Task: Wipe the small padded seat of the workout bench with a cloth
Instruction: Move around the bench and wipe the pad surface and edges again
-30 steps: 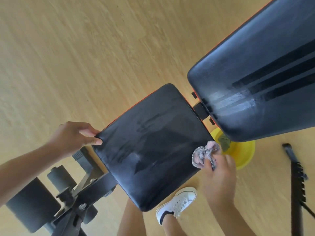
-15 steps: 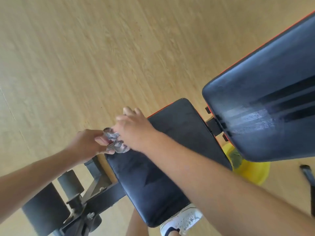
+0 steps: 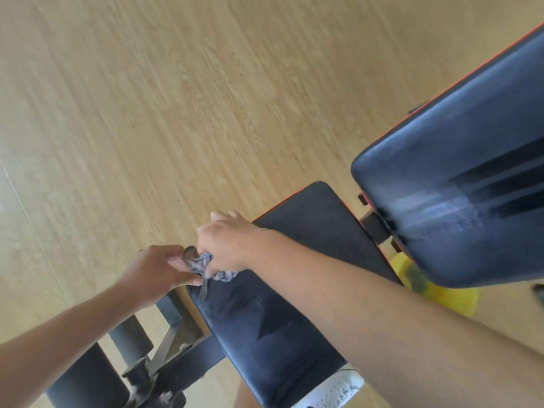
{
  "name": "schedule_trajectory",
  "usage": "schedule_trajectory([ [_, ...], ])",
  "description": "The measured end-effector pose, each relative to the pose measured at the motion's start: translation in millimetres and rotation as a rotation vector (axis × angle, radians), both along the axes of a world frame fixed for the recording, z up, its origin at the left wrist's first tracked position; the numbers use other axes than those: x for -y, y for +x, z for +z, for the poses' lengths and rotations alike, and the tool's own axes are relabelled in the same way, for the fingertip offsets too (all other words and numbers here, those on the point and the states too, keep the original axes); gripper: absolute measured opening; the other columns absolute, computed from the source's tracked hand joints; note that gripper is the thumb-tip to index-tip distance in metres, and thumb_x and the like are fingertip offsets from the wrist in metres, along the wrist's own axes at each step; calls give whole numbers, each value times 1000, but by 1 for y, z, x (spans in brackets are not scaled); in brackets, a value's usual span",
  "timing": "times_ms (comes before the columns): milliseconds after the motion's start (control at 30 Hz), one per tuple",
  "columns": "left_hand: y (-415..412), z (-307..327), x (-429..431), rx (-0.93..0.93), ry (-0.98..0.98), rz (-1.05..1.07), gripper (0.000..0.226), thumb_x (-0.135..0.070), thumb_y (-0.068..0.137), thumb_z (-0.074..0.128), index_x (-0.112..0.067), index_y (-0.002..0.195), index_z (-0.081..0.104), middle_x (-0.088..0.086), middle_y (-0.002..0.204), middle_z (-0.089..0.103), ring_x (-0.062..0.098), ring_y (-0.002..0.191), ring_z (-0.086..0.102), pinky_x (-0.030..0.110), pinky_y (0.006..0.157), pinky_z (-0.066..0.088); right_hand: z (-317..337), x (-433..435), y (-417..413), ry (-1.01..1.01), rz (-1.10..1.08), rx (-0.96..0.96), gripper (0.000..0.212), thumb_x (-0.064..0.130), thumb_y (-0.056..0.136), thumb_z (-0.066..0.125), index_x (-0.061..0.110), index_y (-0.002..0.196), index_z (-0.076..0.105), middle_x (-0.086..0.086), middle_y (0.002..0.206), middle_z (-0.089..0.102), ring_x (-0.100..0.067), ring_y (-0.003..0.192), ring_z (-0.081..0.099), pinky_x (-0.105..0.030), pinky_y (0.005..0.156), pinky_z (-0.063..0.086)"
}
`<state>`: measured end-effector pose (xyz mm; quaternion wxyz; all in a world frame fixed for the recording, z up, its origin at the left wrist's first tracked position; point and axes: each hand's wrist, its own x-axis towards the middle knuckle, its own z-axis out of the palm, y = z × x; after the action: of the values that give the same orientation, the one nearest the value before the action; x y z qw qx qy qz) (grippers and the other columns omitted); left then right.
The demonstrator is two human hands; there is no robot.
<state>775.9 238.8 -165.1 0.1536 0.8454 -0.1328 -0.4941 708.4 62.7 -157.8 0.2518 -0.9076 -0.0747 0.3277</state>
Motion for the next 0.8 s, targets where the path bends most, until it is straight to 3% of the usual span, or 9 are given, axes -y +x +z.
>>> schedule_trajectory([
  [67,1,-1,0,7,-8,-10,21,-26,64,95,-25,80,81,-10,77,81,10,84,72,25,69,46,4,5,0,-5,-38,-4,32,54,83,76,24,92,72,6,96,60,-18,103,37,-39,89,35],
  [133,1,0,1,-13,-18,3,17,-21,66,95,-23,75,81,-14,75,80,5,84,72,22,70,46,11,37,-6,2,-123,-77,41,55,82,78,26,66,53,8,74,52,-17,99,33,-32,72,37],
  [200,0,3,1,-19,-20,5,16,-20,67,94,-22,77,81,-15,76,80,2,84,72,19,70,45,19,81,-14,23,-272,-149,35,54,81,78,23,74,63,7,70,52,-18,108,40,-29,60,37],
  [300,-1,4,2,-13,-4,-12,15,-24,68,93,-25,78,81,-14,79,80,3,85,72,20,71,45,28,144,-37,-46,-554,-147,49,54,80,81,15,108,74,1,90,53,-21,92,50,-29,72,45],
  [433,0,3,0,-17,-9,-24,14,-25,69,92,-27,74,79,-27,77,76,6,88,71,25,73,45,22,164,-72,-161,-858,-25,46,55,77,83,12,86,71,4,88,54,-23,83,56,-30,65,39],
  [500,-1,4,0,-18,-11,-31,16,-27,69,92,-34,74,79,-30,77,75,8,88,71,29,73,46,13,164,-92,-200,-1027,-6,52,59,76,81,9,81,70,1,72,54,-26,73,59,-29,57,38],
  [600,-1,4,0,-26,-11,-25,20,-28,70,91,-41,76,78,-28,77,76,8,87,71,31,72,47,9,161,-124,-168,-1228,-60,48,59,77,79,13,72,69,5,51,57,-13,61,67,-22,49,42],
  [700,-1,4,0,-12,-8,-42,13,-28,69,92,-26,76,80,-30,78,75,8,89,70,29,71,47,14,140,-170,-163,-1345,-75,49,61,73,76,13,68,67,0,60,62,-25,66,65,-34,58,54],
  [800,-2,5,1,-13,-14,-49,13,-27,70,91,-25,77,80,-33,78,73,7,90,69,27,71,46,25,111,-228,-141,-1496,-34,35,55,74,78,20,77,76,0,63,69,-23,66,66,-39,62,56],
])
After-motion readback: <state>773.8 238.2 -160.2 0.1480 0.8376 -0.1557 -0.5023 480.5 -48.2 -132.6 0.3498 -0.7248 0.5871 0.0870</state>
